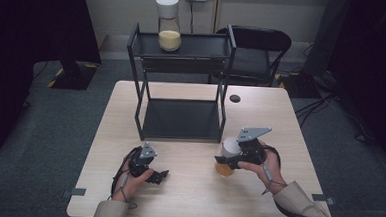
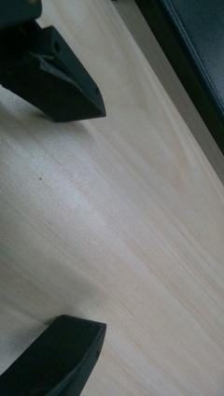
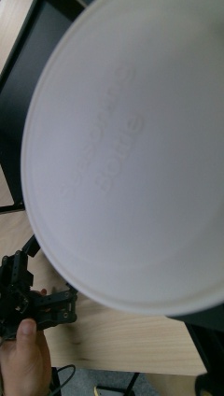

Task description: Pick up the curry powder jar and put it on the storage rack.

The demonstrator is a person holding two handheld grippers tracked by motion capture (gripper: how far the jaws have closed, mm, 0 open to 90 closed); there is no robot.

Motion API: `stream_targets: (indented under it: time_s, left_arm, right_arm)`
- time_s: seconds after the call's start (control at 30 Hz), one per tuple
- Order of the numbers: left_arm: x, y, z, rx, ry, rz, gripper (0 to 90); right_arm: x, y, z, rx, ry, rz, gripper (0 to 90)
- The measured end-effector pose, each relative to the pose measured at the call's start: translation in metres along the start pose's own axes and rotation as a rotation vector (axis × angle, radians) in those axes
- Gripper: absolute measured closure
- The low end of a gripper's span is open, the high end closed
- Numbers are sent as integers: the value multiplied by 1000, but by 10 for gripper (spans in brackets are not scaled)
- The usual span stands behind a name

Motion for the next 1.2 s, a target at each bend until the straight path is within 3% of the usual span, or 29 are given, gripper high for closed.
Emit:
stream_targets:
  time_s: [0.6,0.93,1.2]
  left_arm:
    - [0,0,0,0,0,0,1]
    - [0,0,0,0,0,0,1]
    - [0,0,0,3,-2,0,1]
  right_arm:
    - [3,6,63,-28,-41,24,359]
    - [8,6,94,-30,-36,47,359]
    - [11,2,121,-48,-44,37,359]
Point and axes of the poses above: each handheld gripper's, and its own axes: y roughly forward along the jaws, z roughly out of its top, x roughly to its right, the point moved 5 cm from there along y, roughly forward along the jaws, and after that the axes turned 11 degrees about -x, right-handed, at the moved point
